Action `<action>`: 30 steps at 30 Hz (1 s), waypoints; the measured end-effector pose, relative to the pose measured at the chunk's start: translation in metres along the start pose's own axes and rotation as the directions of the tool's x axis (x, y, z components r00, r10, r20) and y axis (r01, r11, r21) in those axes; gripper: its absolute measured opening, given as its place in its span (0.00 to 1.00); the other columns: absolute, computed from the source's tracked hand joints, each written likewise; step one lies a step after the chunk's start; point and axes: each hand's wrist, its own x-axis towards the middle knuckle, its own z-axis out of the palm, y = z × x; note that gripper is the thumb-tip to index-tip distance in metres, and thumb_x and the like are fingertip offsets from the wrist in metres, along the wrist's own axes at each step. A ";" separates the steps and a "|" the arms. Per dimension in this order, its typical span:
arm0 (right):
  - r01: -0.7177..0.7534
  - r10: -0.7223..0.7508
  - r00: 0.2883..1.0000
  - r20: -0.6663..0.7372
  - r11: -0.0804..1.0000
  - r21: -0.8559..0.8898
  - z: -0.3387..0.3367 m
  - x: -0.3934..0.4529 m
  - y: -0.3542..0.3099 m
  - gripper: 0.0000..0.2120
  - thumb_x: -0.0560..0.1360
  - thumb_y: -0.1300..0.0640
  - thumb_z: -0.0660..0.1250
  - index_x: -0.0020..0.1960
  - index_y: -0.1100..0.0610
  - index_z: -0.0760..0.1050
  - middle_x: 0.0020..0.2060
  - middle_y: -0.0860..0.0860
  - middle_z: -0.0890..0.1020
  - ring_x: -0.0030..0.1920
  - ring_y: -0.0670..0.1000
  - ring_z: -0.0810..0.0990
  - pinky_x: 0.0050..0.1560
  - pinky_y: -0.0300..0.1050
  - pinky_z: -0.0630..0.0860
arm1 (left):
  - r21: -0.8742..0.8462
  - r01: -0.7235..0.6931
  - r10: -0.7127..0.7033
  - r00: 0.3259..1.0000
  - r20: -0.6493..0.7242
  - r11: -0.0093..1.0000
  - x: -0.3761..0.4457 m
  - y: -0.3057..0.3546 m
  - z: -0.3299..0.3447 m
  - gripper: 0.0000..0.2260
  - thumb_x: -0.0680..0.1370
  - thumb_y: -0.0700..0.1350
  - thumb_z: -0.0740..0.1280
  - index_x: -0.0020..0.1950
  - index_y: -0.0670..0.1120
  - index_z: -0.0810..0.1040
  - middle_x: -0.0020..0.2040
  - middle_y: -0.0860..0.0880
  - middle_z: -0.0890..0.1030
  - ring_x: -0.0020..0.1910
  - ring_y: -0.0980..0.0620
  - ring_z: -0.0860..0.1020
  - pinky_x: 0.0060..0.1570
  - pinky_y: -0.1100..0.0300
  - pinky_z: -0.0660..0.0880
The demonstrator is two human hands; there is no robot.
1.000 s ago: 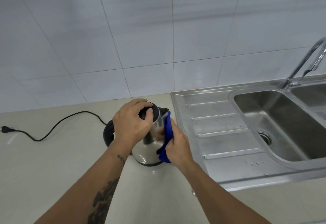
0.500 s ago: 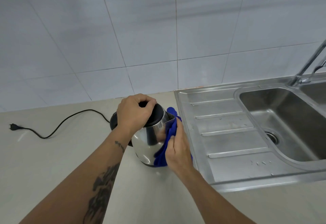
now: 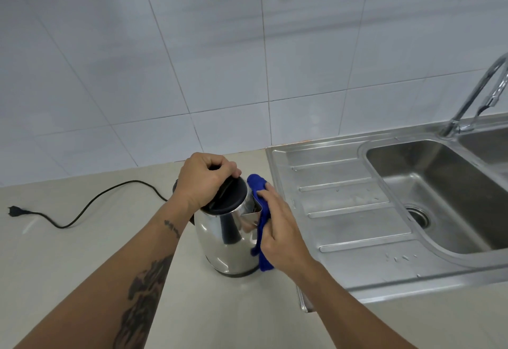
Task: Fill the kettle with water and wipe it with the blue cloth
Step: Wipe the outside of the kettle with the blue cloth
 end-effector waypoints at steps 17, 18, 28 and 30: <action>0.242 -0.219 0.958 0.186 0.964 -0.113 -0.018 0.018 0.006 0.38 0.73 0.69 0.55 0.81 0.53 0.53 0.80 0.49 0.57 0.77 0.47 0.60 0.73 0.38 0.60 | 0.375 0.211 0.013 0.857 -0.516 0.903 -0.042 0.014 0.051 0.13 0.79 0.45 0.61 0.59 0.51 0.81 0.61 0.50 0.78 0.66 0.46 0.70 0.66 0.48 0.65; 0.219 -0.196 0.957 0.216 0.972 -0.090 -0.015 0.017 0.010 0.38 0.73 0.69 0.54 0.81 0.52 0.53 0.80 0.49 0.57 0.77 0.47 0.59 0.75 0.39 0.58 | 0.309 0.308 -0.092 0.826 -0.557 0.900 -0.046 0.020 0.056 0.14 0.79 0.46 0.61 0.63 0.51 0.79 0.65 0.50 0.74 0.69 0.47 0.66 0.69 0.46 0.62; 0.102 -0.123 0.962 0.246 0.990 0.093 -0.010 0.019 0.010 0.34 0.75 0.69 0.61 0.79 0.51 0.61 0.73 0.41 0.62 0.71 0.38 0.58 0.65 0.20 0.52 | 0.303 0.249 -0.060 0.853 -0.519 0.920 -0.053 0.015 0.052 0.13 0.76 0.48 0.67 0.60 0.51 0.79 0.59 0.56 0.78 0.63 0.53 0.72 0.65 0.53 0.70; 0.131 -0.151 0.960 0.236 0.987 0.096 -0.014 0.026 0.007 0.33 0.74 0.68 0.61 0.77 0.52 0.64 0.69 0.43 0.65 0.68 0.41 0.61 0.63 0.21 0.56 | 0.285 0.212 -0.051 0.874 -0.483 0.935 -0.053 0.017 0.046 0.11 0.75 0.46 0.69 0.56 0.53 0.81 0.55 0.59 0.78 0.58 0.55 0.74 0.62 0.57 0.71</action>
